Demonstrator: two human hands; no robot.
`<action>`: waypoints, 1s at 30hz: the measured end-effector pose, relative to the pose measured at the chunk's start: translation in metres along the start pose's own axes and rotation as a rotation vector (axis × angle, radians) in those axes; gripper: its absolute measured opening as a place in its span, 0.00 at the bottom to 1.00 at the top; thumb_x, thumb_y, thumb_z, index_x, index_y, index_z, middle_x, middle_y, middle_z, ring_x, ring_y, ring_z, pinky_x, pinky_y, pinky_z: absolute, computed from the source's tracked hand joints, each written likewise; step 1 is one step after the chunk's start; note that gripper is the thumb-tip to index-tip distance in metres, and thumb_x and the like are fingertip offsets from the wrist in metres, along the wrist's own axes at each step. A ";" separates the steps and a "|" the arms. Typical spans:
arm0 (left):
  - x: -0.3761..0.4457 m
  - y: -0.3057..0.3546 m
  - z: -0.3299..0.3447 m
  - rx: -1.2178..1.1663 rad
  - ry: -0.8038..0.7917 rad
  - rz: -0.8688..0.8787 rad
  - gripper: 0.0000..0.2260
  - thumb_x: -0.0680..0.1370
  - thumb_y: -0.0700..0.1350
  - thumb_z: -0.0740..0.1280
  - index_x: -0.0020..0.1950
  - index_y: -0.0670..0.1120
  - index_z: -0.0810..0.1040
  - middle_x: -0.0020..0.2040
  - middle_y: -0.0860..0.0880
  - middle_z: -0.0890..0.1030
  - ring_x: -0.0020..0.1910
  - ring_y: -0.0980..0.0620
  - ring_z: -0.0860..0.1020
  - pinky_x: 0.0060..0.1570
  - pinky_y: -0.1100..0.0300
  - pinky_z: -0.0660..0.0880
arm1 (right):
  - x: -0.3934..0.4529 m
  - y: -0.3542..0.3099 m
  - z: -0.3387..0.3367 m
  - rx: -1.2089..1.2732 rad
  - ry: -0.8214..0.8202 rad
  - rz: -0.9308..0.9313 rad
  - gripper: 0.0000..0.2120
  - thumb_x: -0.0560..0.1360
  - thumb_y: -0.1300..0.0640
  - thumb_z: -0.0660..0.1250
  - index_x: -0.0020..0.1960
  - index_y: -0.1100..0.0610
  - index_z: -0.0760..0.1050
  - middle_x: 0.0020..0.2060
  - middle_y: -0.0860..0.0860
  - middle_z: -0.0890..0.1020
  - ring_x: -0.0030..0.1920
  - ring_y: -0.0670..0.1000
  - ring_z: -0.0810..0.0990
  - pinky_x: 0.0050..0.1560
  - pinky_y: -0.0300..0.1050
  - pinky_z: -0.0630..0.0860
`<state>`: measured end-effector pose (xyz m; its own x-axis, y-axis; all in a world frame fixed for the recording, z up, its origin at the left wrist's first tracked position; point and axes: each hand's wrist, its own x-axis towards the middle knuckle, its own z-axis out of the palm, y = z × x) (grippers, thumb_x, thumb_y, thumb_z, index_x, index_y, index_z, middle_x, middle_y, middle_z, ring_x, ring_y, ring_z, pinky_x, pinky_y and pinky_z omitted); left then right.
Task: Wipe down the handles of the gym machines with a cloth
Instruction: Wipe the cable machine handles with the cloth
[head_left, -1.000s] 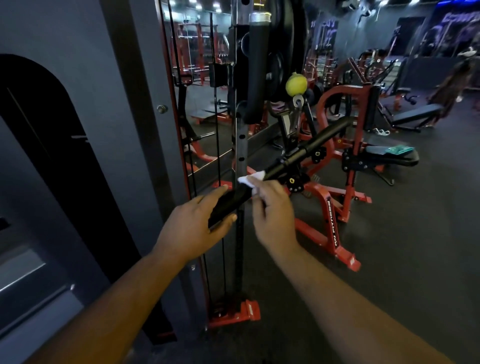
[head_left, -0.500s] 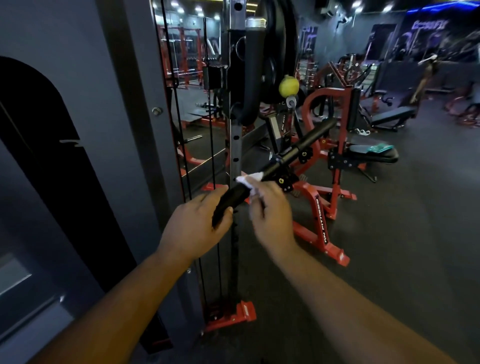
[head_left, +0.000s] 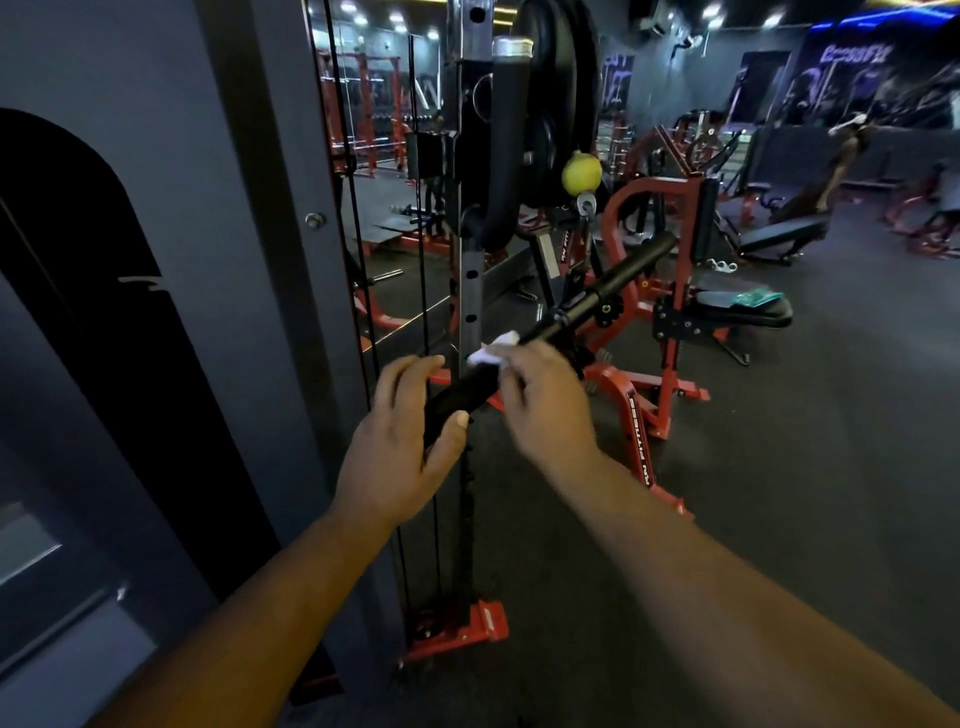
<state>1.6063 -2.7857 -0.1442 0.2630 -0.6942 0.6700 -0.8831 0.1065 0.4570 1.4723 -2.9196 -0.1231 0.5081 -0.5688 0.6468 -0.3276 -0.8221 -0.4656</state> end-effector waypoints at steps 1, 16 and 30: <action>-0.001 -0.001 0.003 -0.038 0.035 -0.002 0.26 0.82 0.61 0.57 0.76 0.50 0.61 0.73 0.48 0.64 0.59 0.54 0.76 0.44 0.66 0.76 | -0.014 -0.011 0.008 0.055 -0.015 -0.044 0.15 0.82 0.59 0.63 0.67 0.51 0.78 0.53 0.47 0.76 0.53 0.46 0.76 0.55 0.45 0.77; 0.006 -0.006 0.016 0.173 -0.104 -0.035 0.22 0.84 0.53 0.62 0.77 0.49 0.70 0.69 0.49 0.77 0.61 0.53 0.77 0.60 0.51 0.80 | -0.001 0.054 0.004 0.403 0.270 0.386 0.21 0.84 0.56 0.63 0.77 0.53 0.69 0.67 0.49 0.79 0.67 0.43 0.76 0.69 0.48 0.75; 0.031 0.013 0.031 0.420 -0.203 -0.011 0.26 0.84 0.58 0.55 0.80 0.49 0.65 0.69 0.50 0.77 0.54 0.50 0.80 0.45 0.52 0.81 | -0.039 0.029 0.010 1.070 0.239 0.669 0.12 0.83 0.62 0.64 0.61 0.52 0.81 0.52 0.54 0.85 0.51 0.52 0.85 0.52 0.51 0.83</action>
<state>1.5905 -2.8279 -0.1358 0.2287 -0.8233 0.5194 -0.9726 -0.1701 0.1586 1.4507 -2.9209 -0.1681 0.3026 -0.9428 0.1400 0.3935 -0.0102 -0.9193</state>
